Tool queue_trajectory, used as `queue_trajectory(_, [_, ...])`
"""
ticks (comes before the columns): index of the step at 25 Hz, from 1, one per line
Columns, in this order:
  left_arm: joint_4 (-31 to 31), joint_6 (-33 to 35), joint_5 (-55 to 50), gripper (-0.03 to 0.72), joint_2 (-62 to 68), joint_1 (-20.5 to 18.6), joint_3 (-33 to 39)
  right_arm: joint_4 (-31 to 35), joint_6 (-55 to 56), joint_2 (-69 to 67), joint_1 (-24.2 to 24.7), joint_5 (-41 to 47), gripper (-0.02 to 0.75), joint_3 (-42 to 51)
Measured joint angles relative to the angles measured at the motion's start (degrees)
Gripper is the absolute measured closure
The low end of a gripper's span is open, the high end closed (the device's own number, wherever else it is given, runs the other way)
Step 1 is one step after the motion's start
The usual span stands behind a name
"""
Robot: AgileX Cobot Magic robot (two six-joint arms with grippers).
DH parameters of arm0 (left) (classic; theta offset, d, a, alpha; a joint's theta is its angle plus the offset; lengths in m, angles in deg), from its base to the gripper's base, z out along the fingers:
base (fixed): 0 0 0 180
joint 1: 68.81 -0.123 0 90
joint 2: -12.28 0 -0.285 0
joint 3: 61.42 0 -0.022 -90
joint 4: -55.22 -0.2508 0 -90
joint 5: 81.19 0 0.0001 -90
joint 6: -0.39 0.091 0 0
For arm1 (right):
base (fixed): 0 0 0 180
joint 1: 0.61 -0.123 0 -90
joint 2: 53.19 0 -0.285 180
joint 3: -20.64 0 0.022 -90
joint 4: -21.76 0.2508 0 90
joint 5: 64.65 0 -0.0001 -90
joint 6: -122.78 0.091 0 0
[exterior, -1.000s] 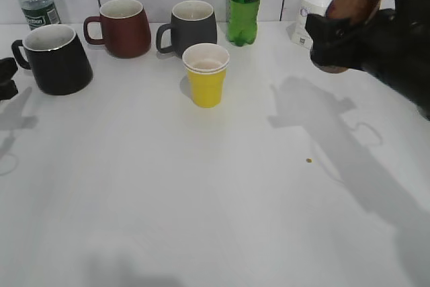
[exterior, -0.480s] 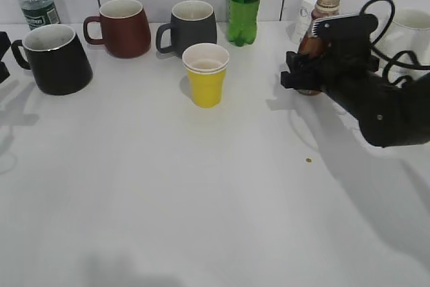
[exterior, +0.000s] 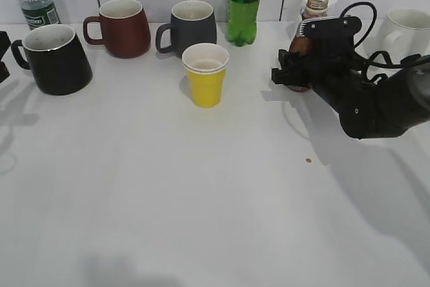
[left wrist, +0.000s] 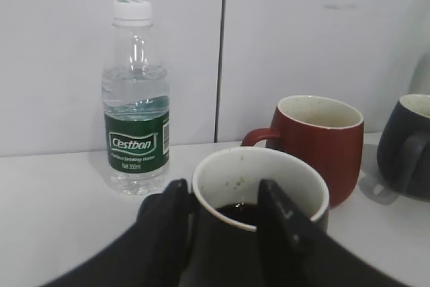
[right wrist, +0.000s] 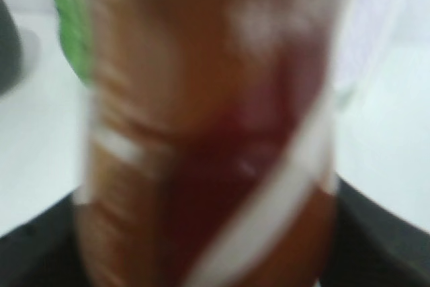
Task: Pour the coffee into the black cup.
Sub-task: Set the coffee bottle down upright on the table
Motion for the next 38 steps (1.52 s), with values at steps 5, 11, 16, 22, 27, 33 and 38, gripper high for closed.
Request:
queue_trajectory(5, [-0.2,0.0,0.0,0.416,0.0,0.0,0.0,0.5,0.1,0.2,0.0,0.6,0.192,0.0])
queue_trajectory(11, [-0.3,0.0,0.0,0.416,0.0,0.0,0.1,4.1,0.0,2.4,0.0,8.1,0.108,0.0])
queue_trajectory(16, [-1.0,0.0,0.0,0.416,0.0,0.0,0.1,4.3,0.0,4.4,0.0,13.9,0.106,0.0])
queue_trajectory(22, [-2.3,0.0,0.1,0.416,0.0,0.0,0.1,4.3,0.0,7.2,0.0,17.9,0.108,0.0])
queue_trajectory(27, [-2.4,-0.2,0.1,0.416,0.0,0.0,0.1,4.3,0.0,8.2,0.0,22.4,0.118,0.0])
queue_trajectory(33, [-2.4,-0.7,-0.6,0.416,0.0,0.0,0.1,4.8,0.0,9.9,0.0,26.1,0.12,0.0])
queue_trajectory(38, [-2.5,-2.2,-4.1,0.416,-0.8,0.5,0.1,5.2,0.0,11.1,0.0,28.8,0.125,0.0])
